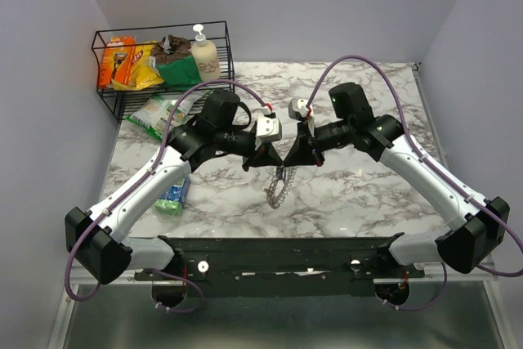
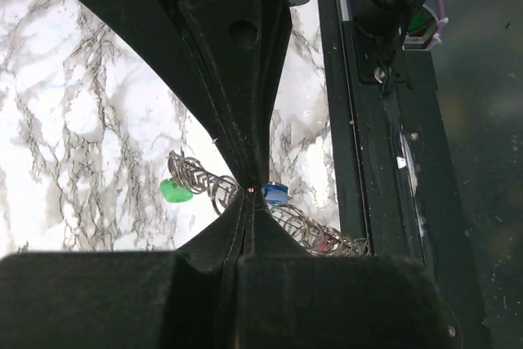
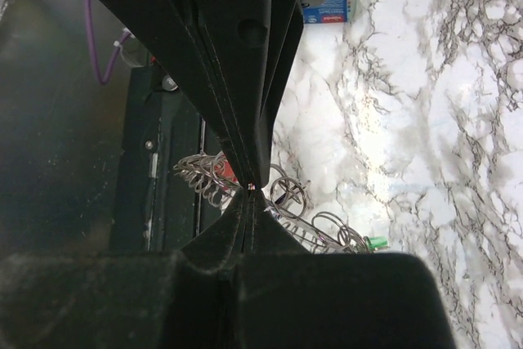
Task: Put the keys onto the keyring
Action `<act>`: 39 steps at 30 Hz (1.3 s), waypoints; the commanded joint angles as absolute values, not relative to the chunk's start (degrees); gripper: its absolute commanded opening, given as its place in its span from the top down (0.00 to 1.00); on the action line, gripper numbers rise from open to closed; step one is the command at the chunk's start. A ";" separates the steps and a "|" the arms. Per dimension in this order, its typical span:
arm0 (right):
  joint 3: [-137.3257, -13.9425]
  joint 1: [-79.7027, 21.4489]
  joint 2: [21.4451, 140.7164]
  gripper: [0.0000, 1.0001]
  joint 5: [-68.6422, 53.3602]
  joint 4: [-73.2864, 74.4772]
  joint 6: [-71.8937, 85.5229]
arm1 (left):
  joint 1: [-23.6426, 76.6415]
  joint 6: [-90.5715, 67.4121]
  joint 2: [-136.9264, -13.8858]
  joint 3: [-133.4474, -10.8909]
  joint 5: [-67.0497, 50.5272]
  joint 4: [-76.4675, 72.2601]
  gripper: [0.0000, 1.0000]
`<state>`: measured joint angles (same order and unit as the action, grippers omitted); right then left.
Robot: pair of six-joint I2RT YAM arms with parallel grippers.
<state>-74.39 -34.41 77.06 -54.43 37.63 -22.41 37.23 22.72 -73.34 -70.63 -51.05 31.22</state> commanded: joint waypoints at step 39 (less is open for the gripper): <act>-54.32 -33.22 52.56 0.41 -51.93 3.00 -5.80 | 37.44 -25.13 -60.47 -28.66 -45.70 -74.43 1.00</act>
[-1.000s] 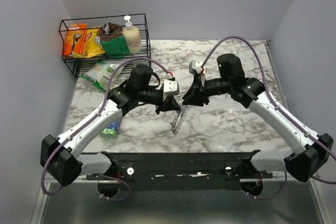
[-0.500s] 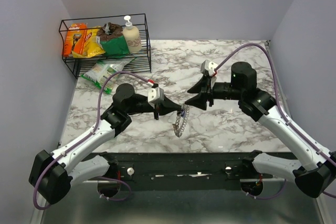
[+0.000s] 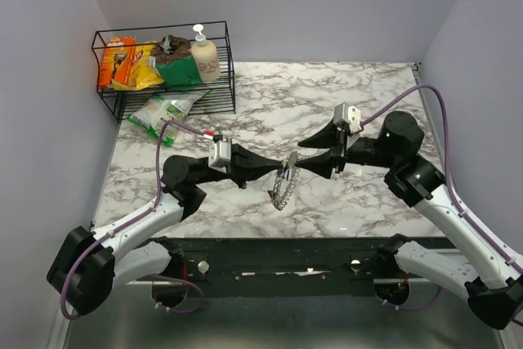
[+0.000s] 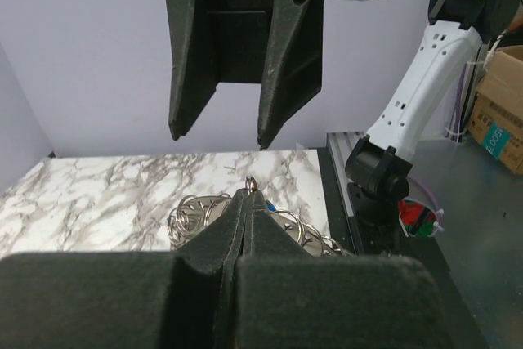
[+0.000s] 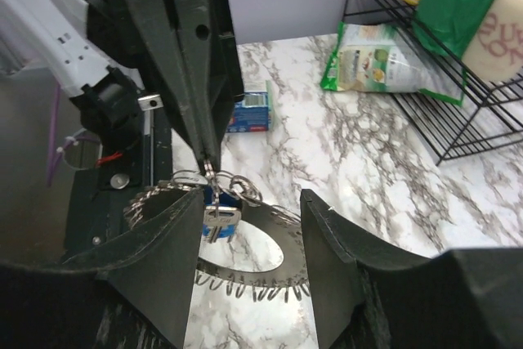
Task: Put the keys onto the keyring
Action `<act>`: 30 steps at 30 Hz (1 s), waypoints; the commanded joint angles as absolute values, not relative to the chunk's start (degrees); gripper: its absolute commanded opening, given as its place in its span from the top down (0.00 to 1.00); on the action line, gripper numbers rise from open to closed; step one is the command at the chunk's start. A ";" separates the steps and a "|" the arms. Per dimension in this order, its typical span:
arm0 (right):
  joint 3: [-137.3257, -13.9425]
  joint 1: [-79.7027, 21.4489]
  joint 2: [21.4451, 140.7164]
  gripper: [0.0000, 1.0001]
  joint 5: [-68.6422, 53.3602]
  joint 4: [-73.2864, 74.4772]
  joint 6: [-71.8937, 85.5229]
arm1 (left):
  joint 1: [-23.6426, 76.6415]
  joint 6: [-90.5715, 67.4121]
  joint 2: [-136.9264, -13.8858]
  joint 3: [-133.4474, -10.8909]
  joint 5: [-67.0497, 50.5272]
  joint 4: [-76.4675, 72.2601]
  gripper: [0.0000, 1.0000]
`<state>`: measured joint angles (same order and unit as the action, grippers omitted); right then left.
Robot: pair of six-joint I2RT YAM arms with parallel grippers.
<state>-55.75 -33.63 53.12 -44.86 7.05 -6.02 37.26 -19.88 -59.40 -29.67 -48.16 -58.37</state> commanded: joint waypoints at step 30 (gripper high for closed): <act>-54.49 -33.22 56.07 0.86 -58.62 2.46 -4.75 | 37.27 -29.27 -63.63 -29.79 -46.50 -83.58 1.00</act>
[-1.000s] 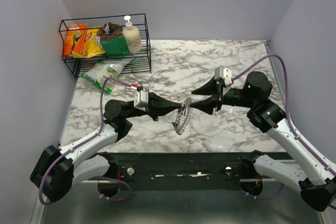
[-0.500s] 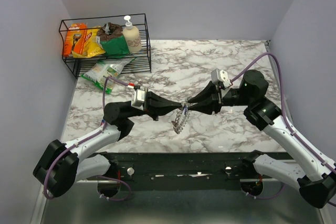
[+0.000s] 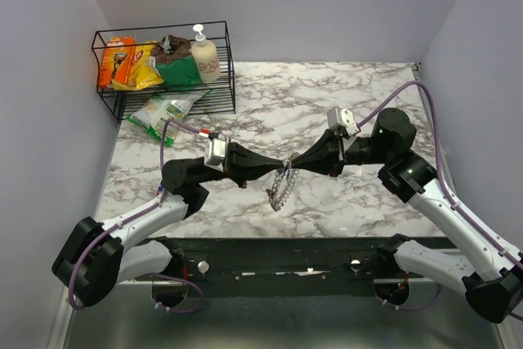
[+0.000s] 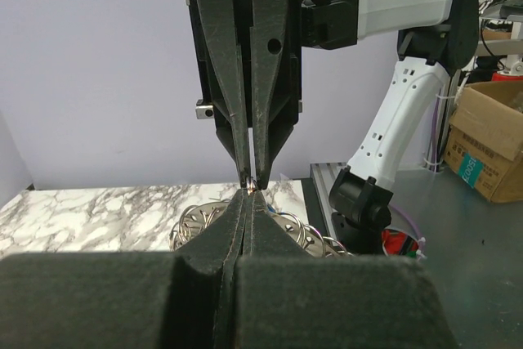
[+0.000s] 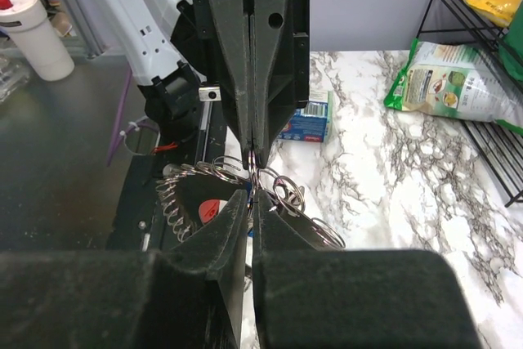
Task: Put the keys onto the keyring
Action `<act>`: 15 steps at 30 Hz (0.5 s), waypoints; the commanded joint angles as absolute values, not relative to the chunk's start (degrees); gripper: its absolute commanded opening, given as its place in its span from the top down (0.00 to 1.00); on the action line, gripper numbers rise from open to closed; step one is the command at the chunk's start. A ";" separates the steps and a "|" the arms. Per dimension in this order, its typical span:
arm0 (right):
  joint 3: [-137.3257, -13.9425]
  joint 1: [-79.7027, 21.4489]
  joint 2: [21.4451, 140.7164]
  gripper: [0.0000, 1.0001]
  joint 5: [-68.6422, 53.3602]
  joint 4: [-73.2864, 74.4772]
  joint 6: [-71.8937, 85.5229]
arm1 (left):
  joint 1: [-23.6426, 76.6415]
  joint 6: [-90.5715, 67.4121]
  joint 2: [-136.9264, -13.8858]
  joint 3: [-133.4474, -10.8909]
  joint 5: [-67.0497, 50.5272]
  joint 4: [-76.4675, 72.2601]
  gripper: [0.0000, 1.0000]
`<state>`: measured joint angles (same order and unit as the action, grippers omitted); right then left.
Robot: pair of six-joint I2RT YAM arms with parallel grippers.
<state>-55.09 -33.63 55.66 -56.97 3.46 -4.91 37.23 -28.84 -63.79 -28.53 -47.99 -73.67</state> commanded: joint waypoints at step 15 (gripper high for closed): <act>-53.70 -33.14 56.86 0.99 -58.71 3.25 -6.06 | 37.18 -29.44 -63.81 -30.50 -46.76 -84.20 1.00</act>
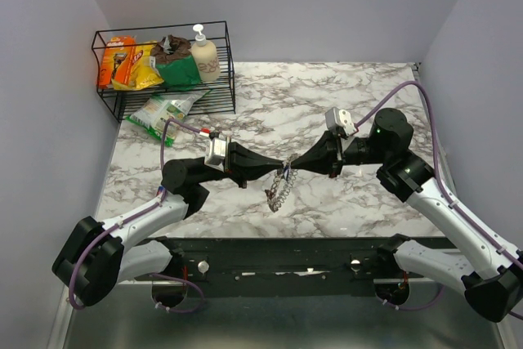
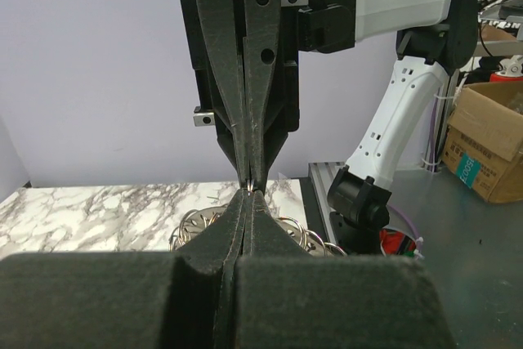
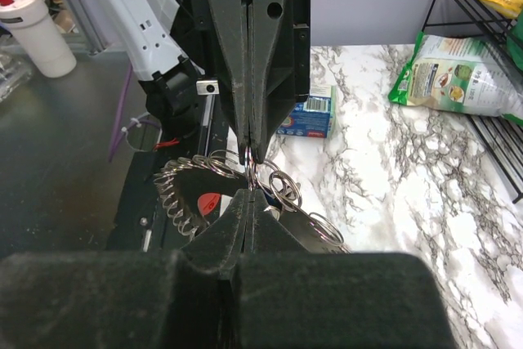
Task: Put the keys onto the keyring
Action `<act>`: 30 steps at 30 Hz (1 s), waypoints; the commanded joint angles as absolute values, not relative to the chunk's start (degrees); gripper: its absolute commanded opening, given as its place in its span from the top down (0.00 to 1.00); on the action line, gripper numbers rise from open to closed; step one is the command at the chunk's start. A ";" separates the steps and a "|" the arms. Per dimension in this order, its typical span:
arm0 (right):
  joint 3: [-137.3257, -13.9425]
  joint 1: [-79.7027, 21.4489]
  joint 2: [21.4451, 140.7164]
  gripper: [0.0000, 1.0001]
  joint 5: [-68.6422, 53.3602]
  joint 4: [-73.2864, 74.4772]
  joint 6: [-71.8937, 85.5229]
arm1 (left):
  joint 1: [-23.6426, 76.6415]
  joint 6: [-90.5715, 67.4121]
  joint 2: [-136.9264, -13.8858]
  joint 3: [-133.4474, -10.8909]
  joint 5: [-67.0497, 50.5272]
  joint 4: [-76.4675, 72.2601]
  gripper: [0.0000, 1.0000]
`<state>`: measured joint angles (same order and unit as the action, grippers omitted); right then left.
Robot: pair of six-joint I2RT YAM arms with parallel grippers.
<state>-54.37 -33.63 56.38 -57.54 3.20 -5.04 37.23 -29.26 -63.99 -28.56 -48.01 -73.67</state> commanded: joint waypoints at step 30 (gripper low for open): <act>-55.02 -33.40 58.10 0.96 -56.69 8.96 -10.28 | 37.18 -31.73 -65.04 -32.61 -50.10 -85.43 1.00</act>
